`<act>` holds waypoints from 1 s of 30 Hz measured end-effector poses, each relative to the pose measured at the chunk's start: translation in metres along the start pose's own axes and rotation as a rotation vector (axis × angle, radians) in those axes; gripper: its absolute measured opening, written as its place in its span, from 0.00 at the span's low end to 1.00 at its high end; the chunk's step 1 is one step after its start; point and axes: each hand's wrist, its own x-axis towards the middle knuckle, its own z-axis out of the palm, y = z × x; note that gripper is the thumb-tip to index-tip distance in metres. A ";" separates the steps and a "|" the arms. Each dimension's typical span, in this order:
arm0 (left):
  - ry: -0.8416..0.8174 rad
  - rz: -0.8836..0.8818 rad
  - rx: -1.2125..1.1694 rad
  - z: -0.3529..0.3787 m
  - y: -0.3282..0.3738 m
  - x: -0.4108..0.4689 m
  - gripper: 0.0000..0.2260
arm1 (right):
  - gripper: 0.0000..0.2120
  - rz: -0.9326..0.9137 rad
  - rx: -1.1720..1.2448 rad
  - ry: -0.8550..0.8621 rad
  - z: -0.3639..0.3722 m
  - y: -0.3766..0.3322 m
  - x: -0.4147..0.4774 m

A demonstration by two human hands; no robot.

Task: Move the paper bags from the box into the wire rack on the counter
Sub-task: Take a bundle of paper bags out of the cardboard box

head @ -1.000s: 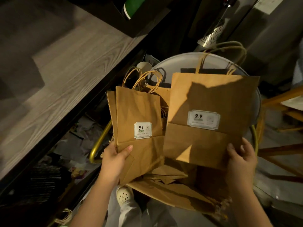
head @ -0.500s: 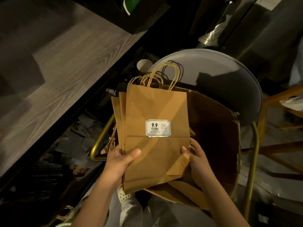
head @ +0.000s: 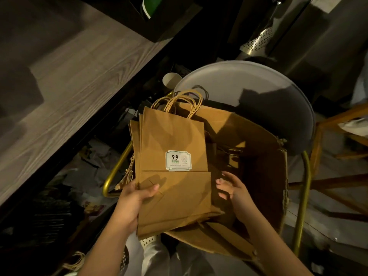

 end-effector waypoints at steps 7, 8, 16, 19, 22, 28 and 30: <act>0.140 -0.101 -0.026 -0.006 0.003 0.011 0.18 | 0.24 0.172 -0.283 0.017 -0.011 0.026 0.019; 0.147 -0.101 -0.024 -0.006 0.003 0.013 0.17 | 0.25 0.193 -0.292 0.015 -0.010 0.030 0.023; 0.162 -0.044 0.014 -0.004 -0.001 0.014 0.16 | 0.16 0.422 -0.109 0.069 0.011 0.044 0.049; 0.155 -0.038 0.018 -0.004 -0.001 0.013 0.19 | 0.17 0.434 -0.060 0.068 0.020 0.050 0.056; 0.151 -0.028 0.023 -0.004 -0.001 0.012 0.18 | 0.25 0.408 -0.114 0.027 0.029 0.063 0.064; 0.142 -0.008 0.049 -0.004 -0.001 0.010 0.15 | 0.08 0.445 -0.028 0.089 0.041 0.054 0.058; 0.146 -0.006 0.042 -0.004 -0.001 0.010 0.14 | 0.14 0.394 -0.085 0.099 0.038 0.058 0.060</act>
